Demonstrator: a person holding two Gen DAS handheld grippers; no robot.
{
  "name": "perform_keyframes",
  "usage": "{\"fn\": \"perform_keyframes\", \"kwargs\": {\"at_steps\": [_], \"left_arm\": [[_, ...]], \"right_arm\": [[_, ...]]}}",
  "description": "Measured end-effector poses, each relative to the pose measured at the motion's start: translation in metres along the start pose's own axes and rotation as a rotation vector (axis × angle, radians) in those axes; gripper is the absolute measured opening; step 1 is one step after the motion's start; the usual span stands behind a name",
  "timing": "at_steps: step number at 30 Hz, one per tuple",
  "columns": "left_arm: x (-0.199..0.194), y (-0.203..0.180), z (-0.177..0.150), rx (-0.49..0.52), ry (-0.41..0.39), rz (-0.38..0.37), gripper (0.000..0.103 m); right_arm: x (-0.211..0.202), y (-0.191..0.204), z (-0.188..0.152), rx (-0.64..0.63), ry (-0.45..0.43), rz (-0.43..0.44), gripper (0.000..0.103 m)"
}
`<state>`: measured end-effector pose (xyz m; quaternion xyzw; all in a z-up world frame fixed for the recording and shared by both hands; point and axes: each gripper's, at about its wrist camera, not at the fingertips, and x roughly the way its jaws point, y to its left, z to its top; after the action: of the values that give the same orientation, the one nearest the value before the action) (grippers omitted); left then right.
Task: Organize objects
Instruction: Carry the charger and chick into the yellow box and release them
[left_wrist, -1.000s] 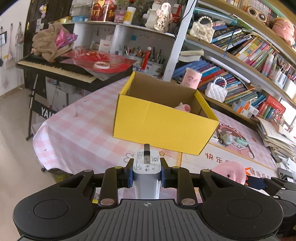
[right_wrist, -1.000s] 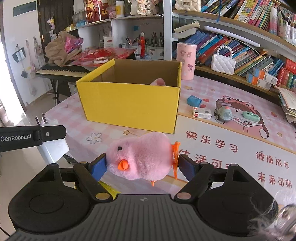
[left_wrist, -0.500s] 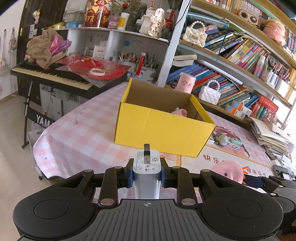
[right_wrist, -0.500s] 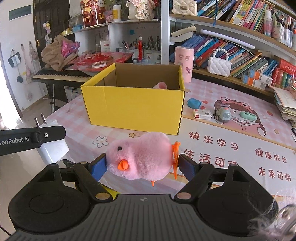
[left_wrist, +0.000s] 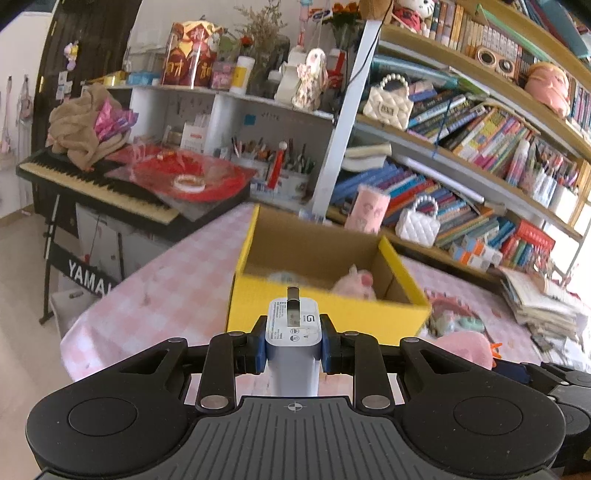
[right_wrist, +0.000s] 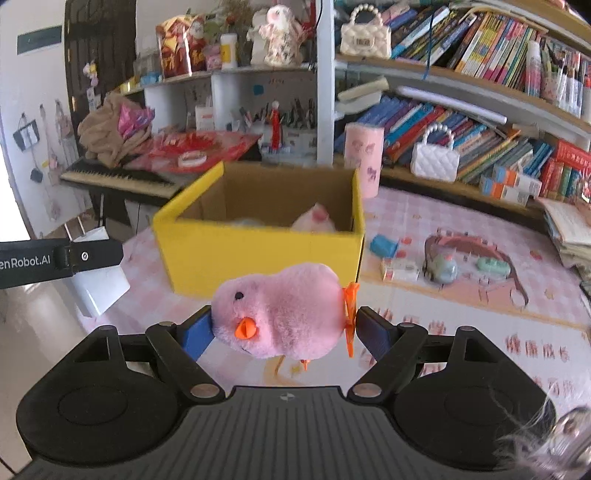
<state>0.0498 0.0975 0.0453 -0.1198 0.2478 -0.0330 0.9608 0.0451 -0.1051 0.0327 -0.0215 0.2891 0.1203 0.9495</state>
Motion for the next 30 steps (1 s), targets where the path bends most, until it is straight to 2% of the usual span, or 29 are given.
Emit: {"fn": "perform_keyframes", "kwargs": {"at_steps": [5,9,17,21,27,30], "left_arm": [[0.023,-0.010,0.031,0.023,-0.059,0.016,0.025],[0.049,-0.019,0.049,0.053,-0.080,0.025,0.025],[0.118,-0.037,0.057,0.077,0.002,0.059,0.025],[0.150,-0.037,0.053,0.033,0.087,0.054,0.025],[0.181,-0.036,0.037,0.035,0.192,0.092,0.025],[0.185,-0.039,0.032,0.074,0.205,0.109,0.025]], "right_arm": [[0.019,-0.014,0.042,0.009,-0.086,0.014,0.080],[0.045,-0.028,0.078,0.037,-0.113,0.052,0.080],[0.109,-0.046,0.125,0.020,-0.107,0.103,0.081],[0.147,-0.047,0.142,0.015,-0.048,0.163,0.081],[0.202,-0.037,0.149,-0.052,0.063,0.232,0.081],[0.226,-0.028,0.142,-0.101,0.145,0.251,0.081]]}}
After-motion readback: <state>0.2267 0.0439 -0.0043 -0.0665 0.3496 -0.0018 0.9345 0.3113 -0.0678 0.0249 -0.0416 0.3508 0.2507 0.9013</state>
